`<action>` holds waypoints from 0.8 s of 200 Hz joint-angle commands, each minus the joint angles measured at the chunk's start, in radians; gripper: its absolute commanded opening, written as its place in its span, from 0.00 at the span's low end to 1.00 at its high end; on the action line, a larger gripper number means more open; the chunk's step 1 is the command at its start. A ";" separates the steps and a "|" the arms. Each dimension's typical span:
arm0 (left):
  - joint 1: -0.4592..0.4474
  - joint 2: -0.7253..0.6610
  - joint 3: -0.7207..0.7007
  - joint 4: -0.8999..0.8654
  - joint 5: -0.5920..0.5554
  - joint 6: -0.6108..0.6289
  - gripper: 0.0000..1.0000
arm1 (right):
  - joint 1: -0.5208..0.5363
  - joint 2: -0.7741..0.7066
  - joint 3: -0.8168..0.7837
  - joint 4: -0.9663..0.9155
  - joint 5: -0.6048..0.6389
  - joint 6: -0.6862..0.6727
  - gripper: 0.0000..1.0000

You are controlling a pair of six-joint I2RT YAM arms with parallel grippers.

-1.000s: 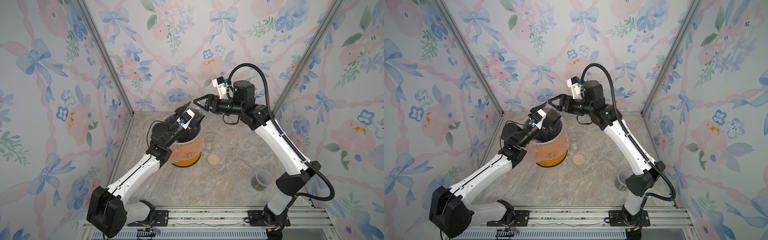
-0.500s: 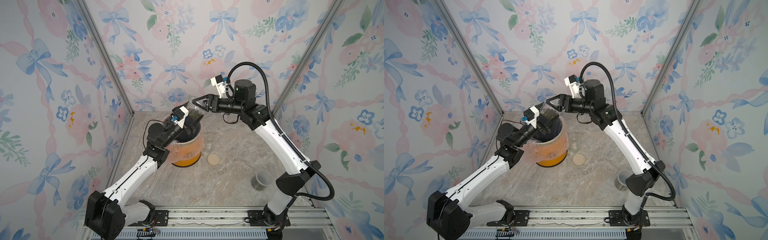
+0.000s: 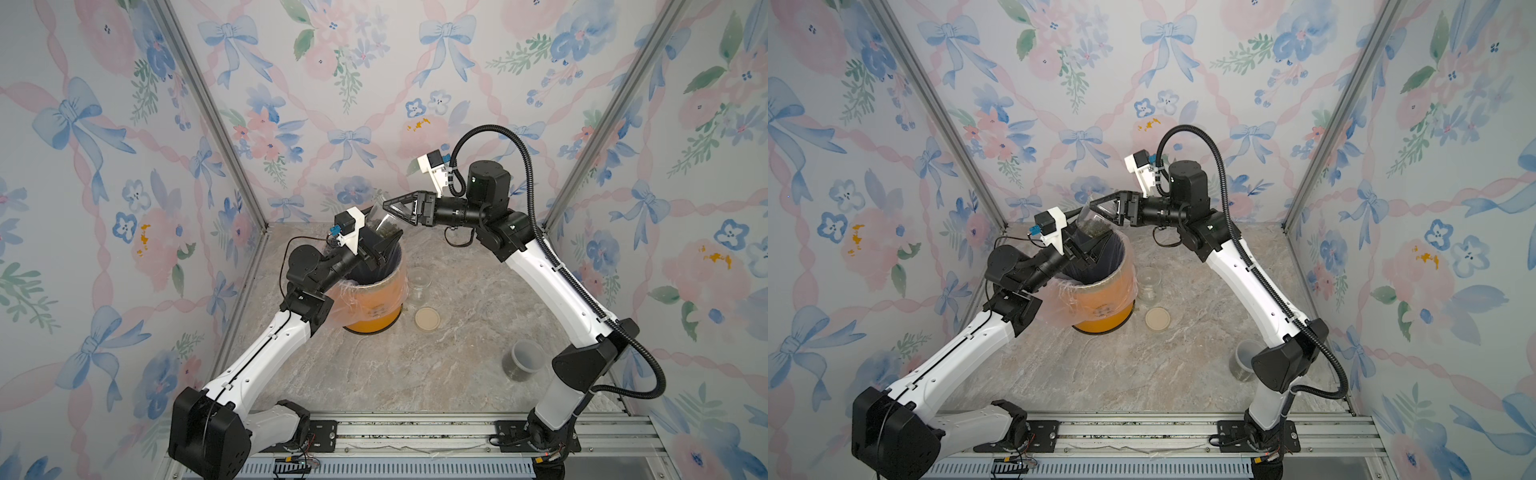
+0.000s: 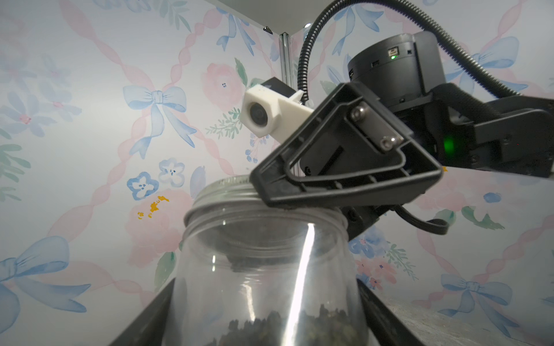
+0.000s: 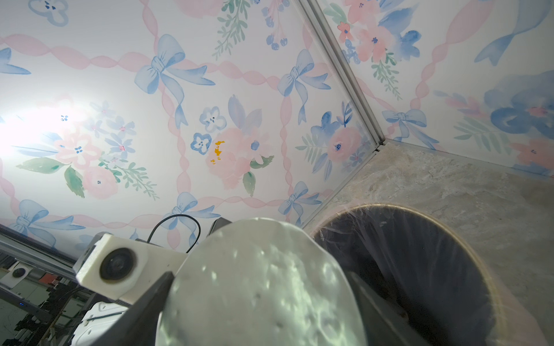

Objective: Empty moldy tea leaves from jars
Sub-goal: Unscrew the lid from the jar.

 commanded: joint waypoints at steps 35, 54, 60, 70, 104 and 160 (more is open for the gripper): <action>0.045 0.026 0.063 0.064 0.114 -0.213 0.41 | -0.037 -0.047 -0.049 0.112 -0.137 -0.042 0.83; 0.057 0.050 0.080 0.075 0.159 -0.258 0.41 | -0.051 -0.053 -0.068 0.134 -0.146 -0.036 0.83; 0.058 0.057 0.087 0.081 0.167 -0.270 0.41 | -0.054 -0.057 -0.077 0.144 -0.150 -0.032 0.83; 0.059 0.068 0.096 0.090 0.180 -0.291 0.41 | -0.061 -0.062 -0.093 0.172 -0.156 -0.021 0.83; 0.061 0.103 0.120 0.117 0.211 -0.342 0.40 | -0.080 -0.079 -0.141 0.236 -0.170 -0.003 0.83; 0.063 0.118 0.107 0.155 0.236 -0.358 0.40 | -0.106 -0.068 -0.139 0.263 -0.199 0.010 0.83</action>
